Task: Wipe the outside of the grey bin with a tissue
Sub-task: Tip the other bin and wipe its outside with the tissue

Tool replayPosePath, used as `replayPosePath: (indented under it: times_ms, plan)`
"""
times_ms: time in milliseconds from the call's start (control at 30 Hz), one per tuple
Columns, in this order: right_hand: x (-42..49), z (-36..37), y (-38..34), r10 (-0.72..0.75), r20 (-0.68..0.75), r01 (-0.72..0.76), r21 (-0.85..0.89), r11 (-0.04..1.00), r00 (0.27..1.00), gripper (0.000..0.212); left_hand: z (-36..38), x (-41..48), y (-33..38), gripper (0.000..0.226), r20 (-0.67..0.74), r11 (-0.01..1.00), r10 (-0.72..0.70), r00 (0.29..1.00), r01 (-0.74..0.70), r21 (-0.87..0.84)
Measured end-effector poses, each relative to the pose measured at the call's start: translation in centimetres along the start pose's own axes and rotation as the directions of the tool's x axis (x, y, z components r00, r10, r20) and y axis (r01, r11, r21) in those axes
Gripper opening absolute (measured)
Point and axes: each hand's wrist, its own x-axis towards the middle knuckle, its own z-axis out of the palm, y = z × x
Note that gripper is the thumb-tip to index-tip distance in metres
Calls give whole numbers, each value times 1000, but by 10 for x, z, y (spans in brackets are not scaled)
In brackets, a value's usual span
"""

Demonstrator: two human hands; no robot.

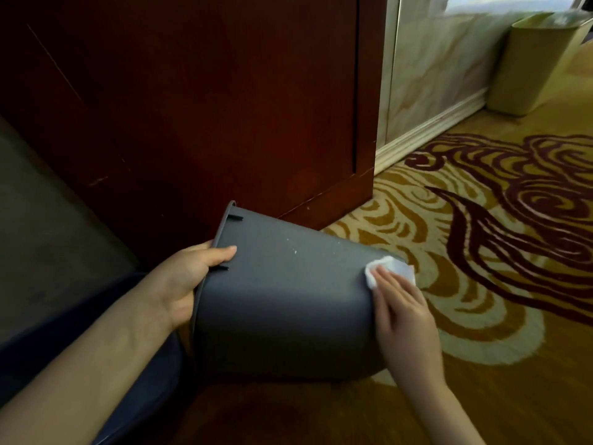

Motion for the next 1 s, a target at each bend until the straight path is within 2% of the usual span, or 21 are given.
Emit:
replayPosePath:
  times_ms: [133, 200, 267, 333, 400, 467, 533, 700, 867, 1000]
  plan:
    - [6, -12, 3, 136, -154, -111, 164, 980, 979, 32, 10, -4, -11, 16, 12, 994, 100, 995, -99, -50]
    - [14, -15, -13, 126, -241, -62, 255, 965, 962, 34, 14, -4, -21, 16, 7, 985, 142, 990, -141, -102]
    - [23, -8, -44, 1, -244, 74, 301, 951, 970, 36, 24, -2, -34, 18, 5, 977, 160, 987, -157, -143]
    - [33, 8, -77, -196, -148, 232, 287, 929, 969, 35, 37, 0, -49, 26, 15, 970, 151, 988, -145, -194]
    - [39, 28, -96, -401, -24, 401, 117, 909, 916, 34, 46, 2, -65, 37, 48, 965, 163, 985, -149, -214]
    - [41, 44, -90, -457, 95, 459, 2, 889, 884, 39, 48, 4, -76, 38, 73, 964, 171, 983, -152, -218]
    - [39, 49, -67, -381, 147, 390, -31, 920, 913, 43, 41, 6, -85, 37, 76, 954, 160, 984, -134, -268]
    - [33, 28, -5, -146, -56, 138, -117, 983, 988, 43, 26, 6, -93, 36, 155, 964, 132, 979, -91, -249]
    - [27, 2, 32, -35, -242, 12, -96, 995, 970, 36, 25, 9, -77, 28, 199, 977, 113, 974, -73, -199]
    - [29, -3, 19, 120, -384, -83, 113, 990, 915, 33, 32, 14, -67, 27, 171, 973, 183, 968, -153, -176]
